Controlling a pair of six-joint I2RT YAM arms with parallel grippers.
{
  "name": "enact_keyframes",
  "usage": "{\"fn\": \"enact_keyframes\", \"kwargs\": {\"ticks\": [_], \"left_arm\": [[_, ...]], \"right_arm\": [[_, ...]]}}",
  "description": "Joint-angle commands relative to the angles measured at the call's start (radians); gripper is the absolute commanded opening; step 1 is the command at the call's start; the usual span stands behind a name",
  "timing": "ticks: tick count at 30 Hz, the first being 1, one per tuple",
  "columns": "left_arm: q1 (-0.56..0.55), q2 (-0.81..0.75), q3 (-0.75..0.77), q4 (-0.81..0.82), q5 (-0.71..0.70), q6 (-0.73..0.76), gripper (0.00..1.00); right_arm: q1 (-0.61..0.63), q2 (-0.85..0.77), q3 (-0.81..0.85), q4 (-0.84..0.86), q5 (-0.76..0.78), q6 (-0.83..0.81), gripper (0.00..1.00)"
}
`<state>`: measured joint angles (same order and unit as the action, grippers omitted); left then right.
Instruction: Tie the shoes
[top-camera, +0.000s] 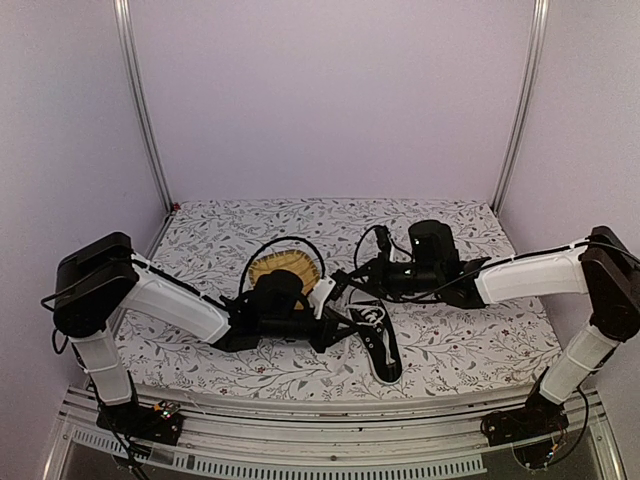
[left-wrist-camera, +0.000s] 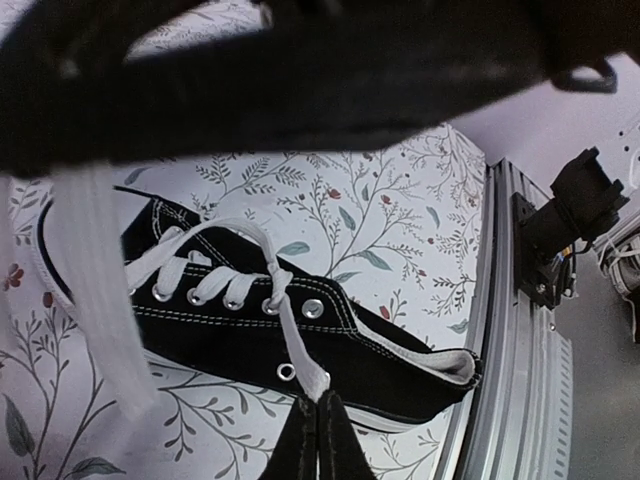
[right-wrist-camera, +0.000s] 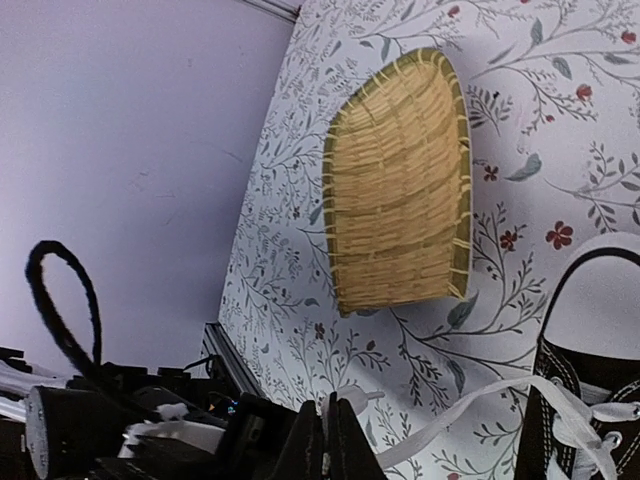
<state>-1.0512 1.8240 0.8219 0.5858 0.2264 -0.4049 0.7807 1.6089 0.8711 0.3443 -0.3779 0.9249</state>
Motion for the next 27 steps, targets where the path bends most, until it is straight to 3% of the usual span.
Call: {"fn": "enact_keyframes", "kwargs": {"ticks": [1, 6, 9, 13, 14, 20, 27], "left_arm": [[-0.011, -0.032, 0.008, 0.014, 0.002, -0.007, 0.00], [-0.011, -0.017, 0.057, -0.038, 0.005, -0.023, 0.00], [-0.009, 0.001, 0.100, -0.092, 0.006, -0.054, 0.00], [-0.001, 0.023, 0.139, -0.119, 0.016, -0.114, 0.00], [0.004, 0.027, 0.146, -0.123, 0.023, -0.136, 0.00], [0.034, 0.057, 0.179, -0.127, 0.083, -0.240, 0.00], [0.051, 0.082, 0.189, -0.122, 0.092, -0.305, 0.00]], "right_arm": [[0.006, 0.018, -0.039, 0.028, -0.017, 0.007, 0.05], [-0.012, -0.077, -0.091, 0.008, 0.039, -0.072, 0.50], [-0.046, -0.175, -0.148, 0.009, 0.061, -0.157, 0.62], [-0.061, -0.291, -0.247, 0.050, 0.048, -0.334, 0.71], [-0.061, -0.306, -0.274, 0.074, 0.016, -0.402, 0.78], [-0.058, -0.309, -0.367, 0.171, -0.042, -0.604, 0.81], [0.005, -0.213, -0.387, 0.234, 0.050, -0.711, 0.80]]}}
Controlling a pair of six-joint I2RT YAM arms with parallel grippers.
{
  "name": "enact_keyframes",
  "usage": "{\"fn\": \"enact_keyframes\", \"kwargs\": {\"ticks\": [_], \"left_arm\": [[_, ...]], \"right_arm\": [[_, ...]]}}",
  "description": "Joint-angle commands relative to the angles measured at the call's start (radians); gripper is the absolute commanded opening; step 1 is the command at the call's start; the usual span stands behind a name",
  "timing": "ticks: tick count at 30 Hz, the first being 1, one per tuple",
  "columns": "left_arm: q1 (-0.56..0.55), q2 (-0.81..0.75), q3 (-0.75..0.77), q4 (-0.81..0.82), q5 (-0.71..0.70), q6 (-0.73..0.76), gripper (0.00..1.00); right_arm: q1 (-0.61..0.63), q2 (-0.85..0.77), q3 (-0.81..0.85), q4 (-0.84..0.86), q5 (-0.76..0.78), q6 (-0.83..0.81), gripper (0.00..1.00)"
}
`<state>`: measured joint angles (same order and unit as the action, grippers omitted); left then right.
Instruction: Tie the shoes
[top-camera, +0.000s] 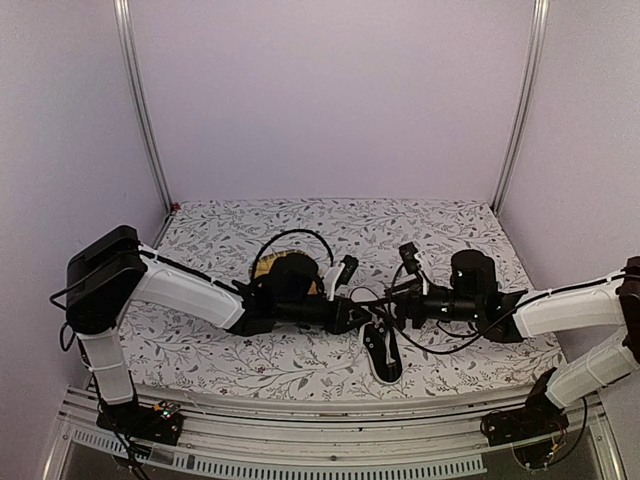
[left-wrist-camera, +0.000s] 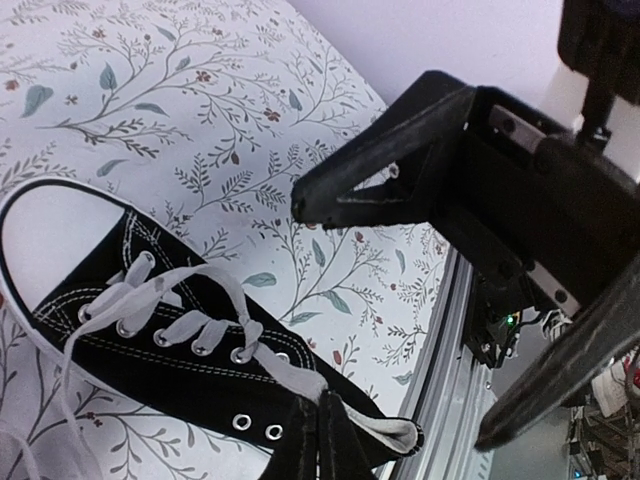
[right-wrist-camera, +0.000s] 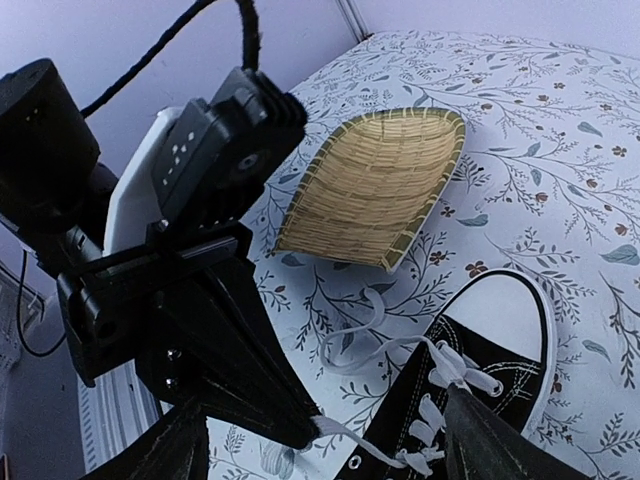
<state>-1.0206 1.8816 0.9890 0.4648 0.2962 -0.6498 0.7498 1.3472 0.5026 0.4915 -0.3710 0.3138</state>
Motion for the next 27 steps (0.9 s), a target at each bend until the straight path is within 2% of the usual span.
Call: {"fn": "enact_keyframes", "kwargs": {"ticks": [1, 14, 21, 27], "left_arm": [[0.023, 0.027, 0.021, 0.003, 0.025, -0.070, 0.00], [0.040, 0.042, 0.027, 0.029, 0.040, -0.125, 0.00], [0.039, 0.042, 0.029, 0.020, 0.044, -0.125, 0.00], [0.039, 0.050, 0.037, 0.015, 0.049, -0.125, 0.00]], "right_arm": [[0.049, 0.064, -0.019, 0.095, 0.051, -0.103, 0.80], [0.147, 0.204, -0.009, 0.139, 0.188, -0.143, 0.73], [0.154, 0.227, 0.010, 0.137, 0.306, -0.096, 0.56], [0.156, 0.225, 0.015, 0.150, 0.334, -0.072, 0.40]]}}
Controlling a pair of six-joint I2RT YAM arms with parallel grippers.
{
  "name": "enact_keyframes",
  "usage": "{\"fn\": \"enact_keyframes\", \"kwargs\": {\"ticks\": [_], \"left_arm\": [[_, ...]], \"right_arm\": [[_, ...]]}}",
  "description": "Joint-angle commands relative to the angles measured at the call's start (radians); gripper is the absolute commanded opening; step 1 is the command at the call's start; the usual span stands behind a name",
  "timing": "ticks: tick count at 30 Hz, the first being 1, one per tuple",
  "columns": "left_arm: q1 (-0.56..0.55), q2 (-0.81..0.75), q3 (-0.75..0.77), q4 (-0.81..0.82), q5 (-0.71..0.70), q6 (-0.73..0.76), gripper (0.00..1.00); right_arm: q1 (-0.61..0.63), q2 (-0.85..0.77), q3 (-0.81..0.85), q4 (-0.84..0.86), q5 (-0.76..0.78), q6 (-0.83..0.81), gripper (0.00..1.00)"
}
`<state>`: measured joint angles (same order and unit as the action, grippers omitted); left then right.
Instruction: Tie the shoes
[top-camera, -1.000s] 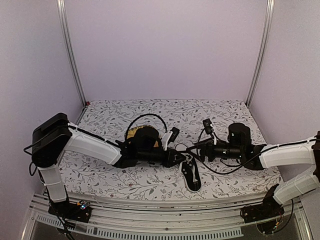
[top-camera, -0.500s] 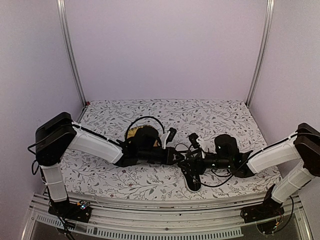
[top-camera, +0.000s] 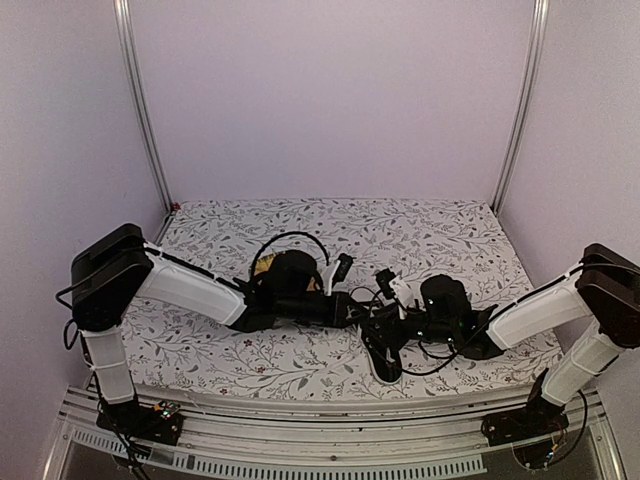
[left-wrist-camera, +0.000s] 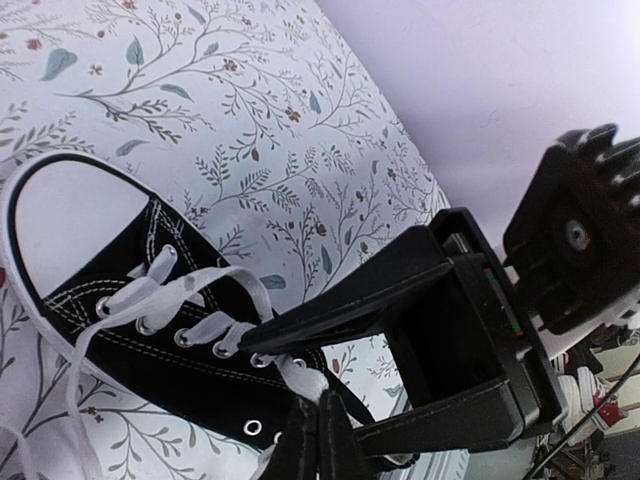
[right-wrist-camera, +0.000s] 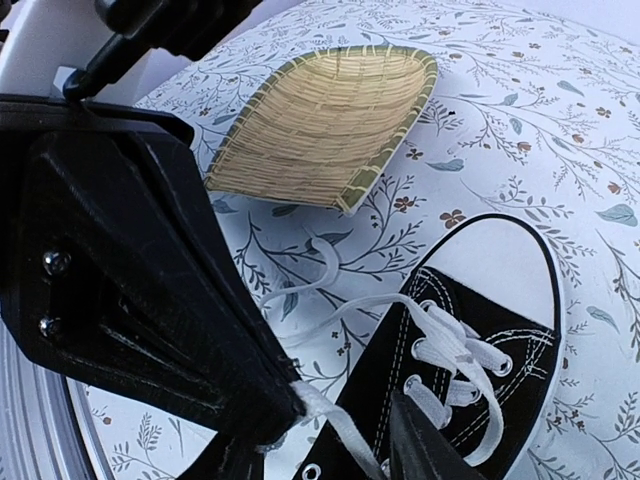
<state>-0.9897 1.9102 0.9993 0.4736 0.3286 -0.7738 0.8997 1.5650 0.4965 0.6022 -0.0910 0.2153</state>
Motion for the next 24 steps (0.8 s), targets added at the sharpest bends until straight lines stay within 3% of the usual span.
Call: {"fn": "enact_keyframes", "kwargs": {"ticks": [1, 10, 12, 15, 20, 21, 24], "left_arm": [[0.008, 0.022, 0.028, 0.006, 0.019, -0.001, 0.00], [0.009, 0.033, 0.042, 0.005, 0.026, -0.002, 0.00], [0.008, 0.037, 0.045, 0.005, 0.027, -0.004, 0.00], [0.008, 0.042, 0.047, 0.006, 0.029, -0.004, 0.00], [0.010, 0.022, 0.049, -0.050, -0.003, 0.045, 0.00], [0.010, 0.014, 0.051, -0.071, -0.016, 0.062, 0.02], [0.012, -0.021, 0.047, -0.150, -0.075, 0.126, 0.25]], "right_arm": [[0.006, 0.007, 0.022, 0.044, 0.050, 0.028, 0.39], [0.020, 0.009, 0.028, 0.082, 0.026, 0.015, 0.38], [0.022, 0.010, 0.029, 0.087, 0.029, 0.015, 0.29], [0.022, 0.011, 0.033, 0.095, 0.030, 0.023, 0.07], [0.021, 0.000, 0.018, 0.100, 0.055, 0.055, 0.02], [0.021, -0.004, 0.010, 0.102, 0.063, 0.066, 0.02], [0.022, -0.019, -0.012, 0.102, 0.082, 0.089, 0.02]]}}
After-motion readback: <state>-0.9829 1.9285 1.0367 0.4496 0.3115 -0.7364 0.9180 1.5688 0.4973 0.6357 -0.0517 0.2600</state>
